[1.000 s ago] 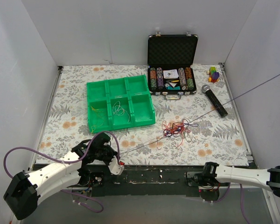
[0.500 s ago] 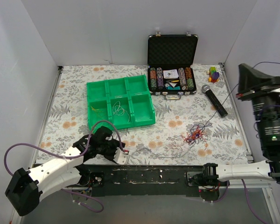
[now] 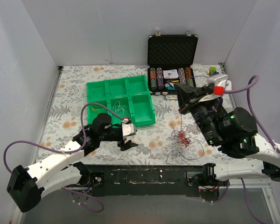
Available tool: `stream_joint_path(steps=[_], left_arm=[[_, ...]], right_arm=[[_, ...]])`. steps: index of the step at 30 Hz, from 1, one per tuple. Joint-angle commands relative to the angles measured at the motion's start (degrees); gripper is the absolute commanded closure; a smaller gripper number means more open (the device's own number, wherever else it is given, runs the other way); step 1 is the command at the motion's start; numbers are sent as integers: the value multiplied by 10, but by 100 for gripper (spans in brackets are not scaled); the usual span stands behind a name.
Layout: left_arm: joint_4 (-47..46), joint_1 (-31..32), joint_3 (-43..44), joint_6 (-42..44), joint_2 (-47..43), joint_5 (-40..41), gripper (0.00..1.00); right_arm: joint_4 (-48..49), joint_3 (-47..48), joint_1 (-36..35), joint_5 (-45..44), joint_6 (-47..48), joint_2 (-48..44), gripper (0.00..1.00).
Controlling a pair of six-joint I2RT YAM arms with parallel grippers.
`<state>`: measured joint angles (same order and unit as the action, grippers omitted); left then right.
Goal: Untangle the cables
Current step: Untie the cable.
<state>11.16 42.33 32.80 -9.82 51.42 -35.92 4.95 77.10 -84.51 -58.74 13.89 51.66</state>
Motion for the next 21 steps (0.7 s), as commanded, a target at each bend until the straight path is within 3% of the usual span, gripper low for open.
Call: stream_joint_path(steps=[1,9,15,21], left_arm=[[-108,-1,24,-151,28,-7,33],[-150,1,49,-162,104,-69,32],[-149,24,32,-152,115,-130,39],[-160,43,18,-152,118,-144,31]], right_arm=[[6,13,-4,39,-56,18,99],[11,42,-4,70,-63,37,99],[15,38,-4,84,-75,40,99],[9,42,-4,96,-86,45,99]])
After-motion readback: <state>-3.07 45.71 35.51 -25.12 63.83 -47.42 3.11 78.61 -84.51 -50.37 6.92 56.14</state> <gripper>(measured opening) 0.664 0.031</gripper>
